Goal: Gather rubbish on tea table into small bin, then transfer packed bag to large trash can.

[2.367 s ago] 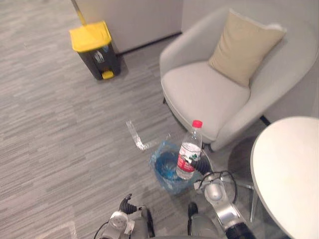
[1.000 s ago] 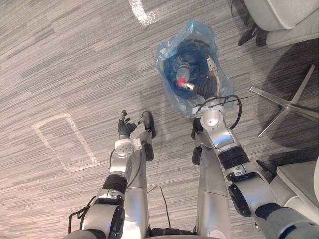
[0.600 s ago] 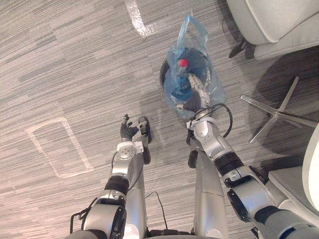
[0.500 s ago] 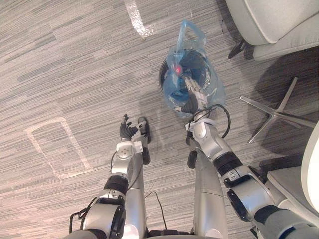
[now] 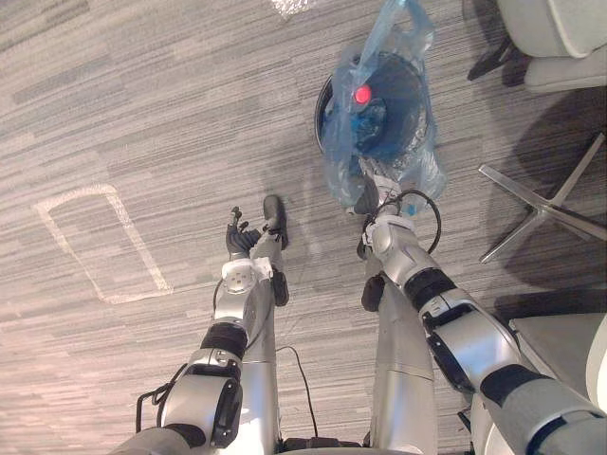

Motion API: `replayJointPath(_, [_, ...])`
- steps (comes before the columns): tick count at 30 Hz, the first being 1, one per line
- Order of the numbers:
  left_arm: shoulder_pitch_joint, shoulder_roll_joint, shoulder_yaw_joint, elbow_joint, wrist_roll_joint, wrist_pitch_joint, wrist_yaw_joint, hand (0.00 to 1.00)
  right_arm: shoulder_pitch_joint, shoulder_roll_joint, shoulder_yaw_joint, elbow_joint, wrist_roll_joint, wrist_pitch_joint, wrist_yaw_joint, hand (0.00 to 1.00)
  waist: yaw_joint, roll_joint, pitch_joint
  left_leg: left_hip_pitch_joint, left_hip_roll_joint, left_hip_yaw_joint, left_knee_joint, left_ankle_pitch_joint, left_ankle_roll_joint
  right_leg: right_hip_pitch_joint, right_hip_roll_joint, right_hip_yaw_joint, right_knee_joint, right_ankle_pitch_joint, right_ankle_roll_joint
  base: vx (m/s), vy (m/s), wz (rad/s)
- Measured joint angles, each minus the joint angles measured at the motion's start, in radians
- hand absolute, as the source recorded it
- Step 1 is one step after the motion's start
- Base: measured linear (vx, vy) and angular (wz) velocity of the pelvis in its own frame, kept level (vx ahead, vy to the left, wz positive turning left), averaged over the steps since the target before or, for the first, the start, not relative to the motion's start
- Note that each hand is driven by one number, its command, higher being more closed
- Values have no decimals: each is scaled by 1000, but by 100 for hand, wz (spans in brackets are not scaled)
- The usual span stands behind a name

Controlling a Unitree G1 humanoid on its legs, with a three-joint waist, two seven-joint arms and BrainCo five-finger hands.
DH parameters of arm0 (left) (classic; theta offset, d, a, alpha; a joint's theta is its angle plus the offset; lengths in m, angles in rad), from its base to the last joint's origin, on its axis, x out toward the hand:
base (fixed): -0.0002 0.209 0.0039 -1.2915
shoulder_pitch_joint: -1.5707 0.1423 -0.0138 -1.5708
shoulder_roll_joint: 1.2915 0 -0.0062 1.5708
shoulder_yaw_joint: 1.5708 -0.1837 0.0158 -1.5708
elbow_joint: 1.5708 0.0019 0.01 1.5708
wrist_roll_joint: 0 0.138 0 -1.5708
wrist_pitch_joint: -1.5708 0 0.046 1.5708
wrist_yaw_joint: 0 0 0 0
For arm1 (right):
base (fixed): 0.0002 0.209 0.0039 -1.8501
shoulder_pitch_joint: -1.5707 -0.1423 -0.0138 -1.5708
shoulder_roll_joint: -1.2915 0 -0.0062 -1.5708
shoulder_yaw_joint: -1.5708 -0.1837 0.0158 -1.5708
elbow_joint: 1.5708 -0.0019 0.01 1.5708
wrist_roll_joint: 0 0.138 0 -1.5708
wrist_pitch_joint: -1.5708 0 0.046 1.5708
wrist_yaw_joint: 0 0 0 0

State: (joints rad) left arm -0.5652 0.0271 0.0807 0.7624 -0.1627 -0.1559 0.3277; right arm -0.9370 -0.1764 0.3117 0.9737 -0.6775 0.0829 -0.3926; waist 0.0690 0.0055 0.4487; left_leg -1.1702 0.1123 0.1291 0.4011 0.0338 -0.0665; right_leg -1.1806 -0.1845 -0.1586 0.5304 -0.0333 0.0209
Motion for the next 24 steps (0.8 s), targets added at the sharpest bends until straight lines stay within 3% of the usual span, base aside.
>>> replayJointPath(14, [2,-9,-30,-30,-16,-4,-1,0,33,12,28,-35,12,-5,-19,100,22,1,0,10,14,27,-7,27,10,4,-3,-10,9,-5,-3,-6,-12,3])
replayJointPath(24, [72,-13,-48,-77,-2,16,-7,0,198,18,46,-311,53,-25,-21,100,21,1,-3,156,35,25,-7,21,9,169,21,-19,-30,0,-6,-17,-21,-7])
